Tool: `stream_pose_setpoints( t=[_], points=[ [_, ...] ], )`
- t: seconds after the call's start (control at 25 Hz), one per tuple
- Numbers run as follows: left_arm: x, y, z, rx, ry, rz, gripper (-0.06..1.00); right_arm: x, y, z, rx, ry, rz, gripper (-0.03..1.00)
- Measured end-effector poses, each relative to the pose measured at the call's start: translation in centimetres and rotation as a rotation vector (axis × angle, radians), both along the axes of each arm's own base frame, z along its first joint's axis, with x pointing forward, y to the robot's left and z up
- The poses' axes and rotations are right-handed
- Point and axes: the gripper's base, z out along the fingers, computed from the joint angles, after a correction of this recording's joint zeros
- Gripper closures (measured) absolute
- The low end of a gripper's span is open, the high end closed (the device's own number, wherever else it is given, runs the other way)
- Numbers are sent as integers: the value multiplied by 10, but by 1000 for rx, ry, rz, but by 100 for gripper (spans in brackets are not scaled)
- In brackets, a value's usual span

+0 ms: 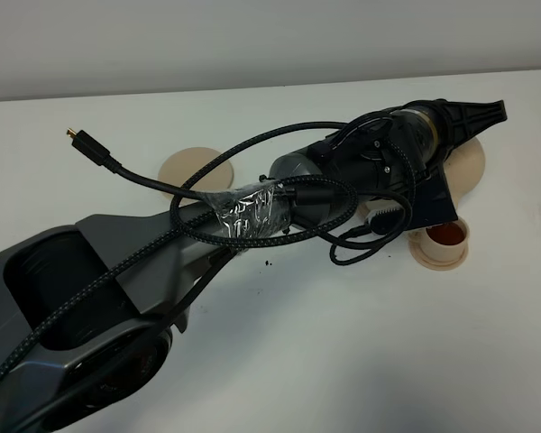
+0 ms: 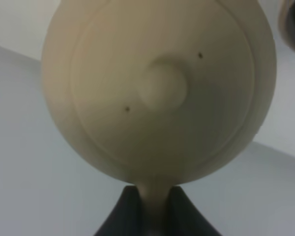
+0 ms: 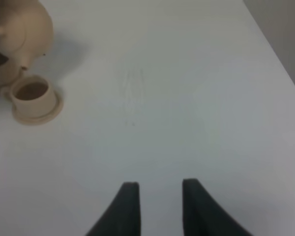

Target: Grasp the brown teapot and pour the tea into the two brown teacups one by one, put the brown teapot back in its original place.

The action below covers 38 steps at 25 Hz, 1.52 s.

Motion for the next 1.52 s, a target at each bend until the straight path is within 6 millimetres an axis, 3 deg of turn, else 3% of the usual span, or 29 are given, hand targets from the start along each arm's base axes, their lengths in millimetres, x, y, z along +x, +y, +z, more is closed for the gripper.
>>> stream_pose_setpoints(
  t=[0.44, 0.6, 0.92, 1.2, 1.52],
  points=[
    [3, 9, -5, -29, 90, 108, 79, 0, 0, 0, 0, 0, 0, 72],
    [1, 14, 5, -48, 118, 181, 79, 0, 0, 0, 0, 0, 0, 72],
    [-12, 37, 28, -97, 300, 461, 79, 0, 0, 0, 0, 0, 0, 72],
    [-29, 49, 23, -107, 530, 713, 79, 0, 0, 0, 0, 0, 0, 72],
    [-42, 59, 19, -110, 656, 967, 79, 0, 0, 0, 0, 0, 0, 72]
  ],
)
